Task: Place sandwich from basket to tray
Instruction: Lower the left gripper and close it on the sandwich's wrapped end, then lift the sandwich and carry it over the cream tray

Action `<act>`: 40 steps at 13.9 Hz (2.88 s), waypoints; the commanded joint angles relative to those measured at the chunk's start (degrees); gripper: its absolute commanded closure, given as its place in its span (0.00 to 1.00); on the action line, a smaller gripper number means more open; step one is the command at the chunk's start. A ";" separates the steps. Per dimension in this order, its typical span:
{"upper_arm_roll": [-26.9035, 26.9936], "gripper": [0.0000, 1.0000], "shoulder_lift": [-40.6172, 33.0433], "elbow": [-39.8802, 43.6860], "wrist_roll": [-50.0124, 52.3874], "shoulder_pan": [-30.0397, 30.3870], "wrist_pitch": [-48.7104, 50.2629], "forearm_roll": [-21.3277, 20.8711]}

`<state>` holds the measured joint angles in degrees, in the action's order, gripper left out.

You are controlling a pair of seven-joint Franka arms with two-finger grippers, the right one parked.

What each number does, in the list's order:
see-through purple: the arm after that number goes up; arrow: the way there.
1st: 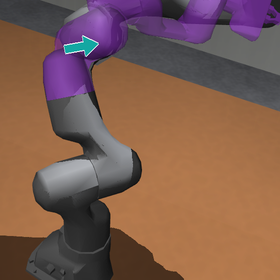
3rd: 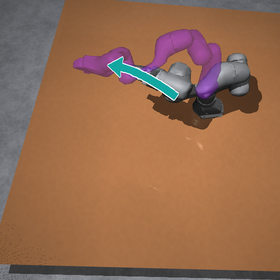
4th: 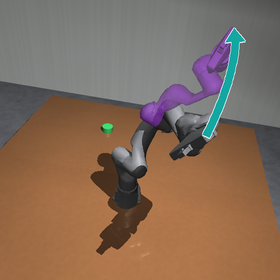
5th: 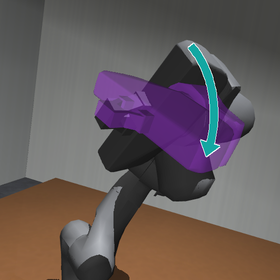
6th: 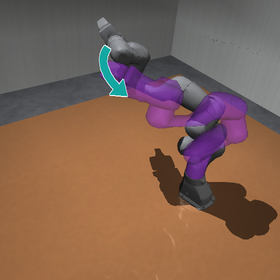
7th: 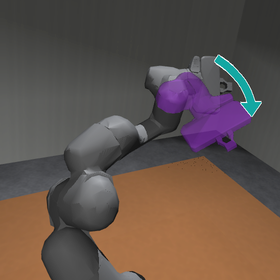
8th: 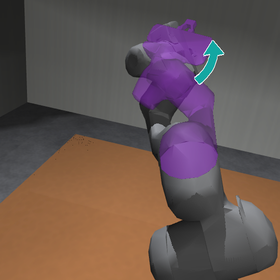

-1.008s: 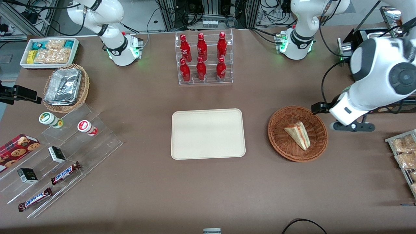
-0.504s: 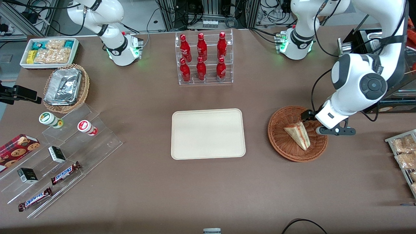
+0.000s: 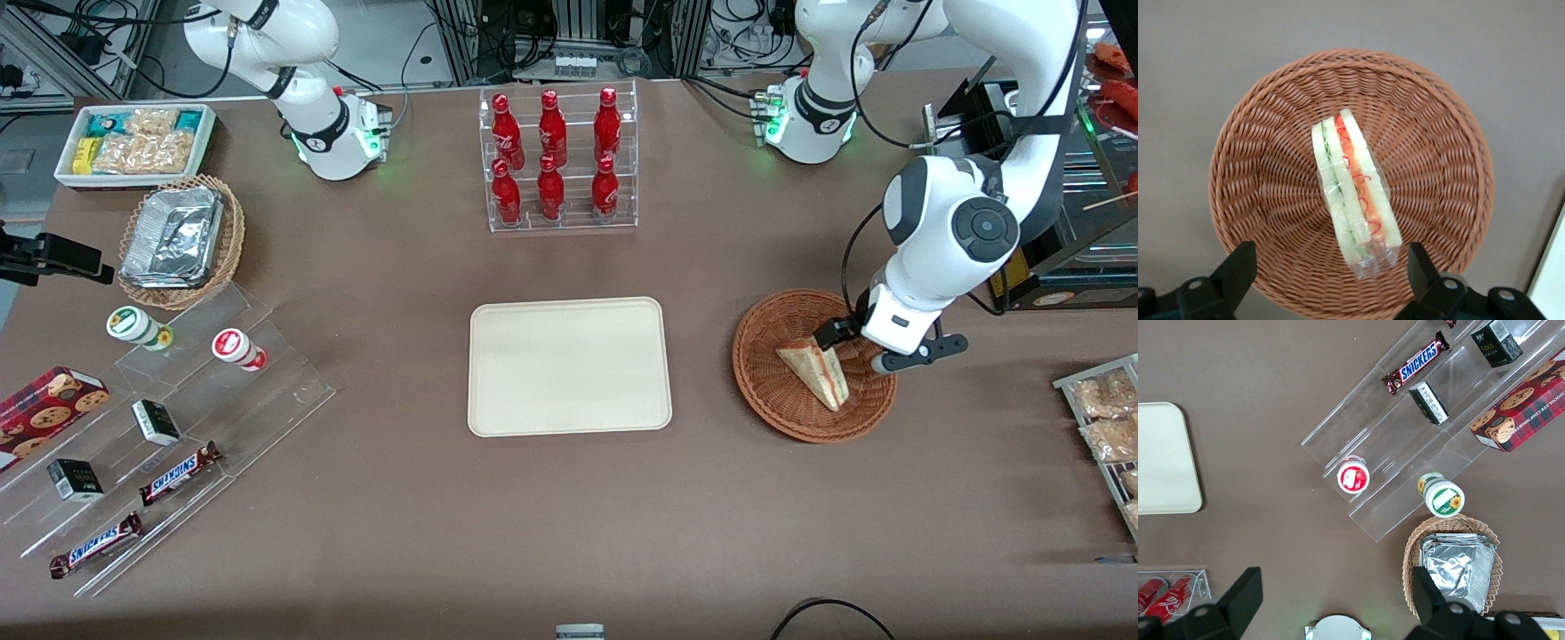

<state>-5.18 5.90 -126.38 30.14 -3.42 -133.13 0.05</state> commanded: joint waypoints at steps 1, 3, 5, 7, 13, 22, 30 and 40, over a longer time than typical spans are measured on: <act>0.26 0.00 -0.11 -1.33 12.71 -1.76 -2.65 0.48; 0.17 0.00 1.73 -1.24 21.23 -2.11 -5.63 0.48; 0.26 0.00 2.97 -1.07 22.33 -3.43 -6.35 0.40; 0.34 0.00 2.98 -1.06 22.50 -3.43 -6.35 0.31; 0.43 0.00 6.58 -1.06 23.03 -3.35 -8.46 0.22; 0.70 1.00 9.57 -1.33 22.34 -3.17 -9.87 -0.66; 0.26 1.00 9.30 11.21 17.86 -3.96 9.08 -4.00; 0.08 1.00 20.80 34.42 13.54 -15.72 23.00 -3.12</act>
<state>-5.73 21.47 -99.03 43.18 -15.81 -113.33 -3.15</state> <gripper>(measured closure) 0.824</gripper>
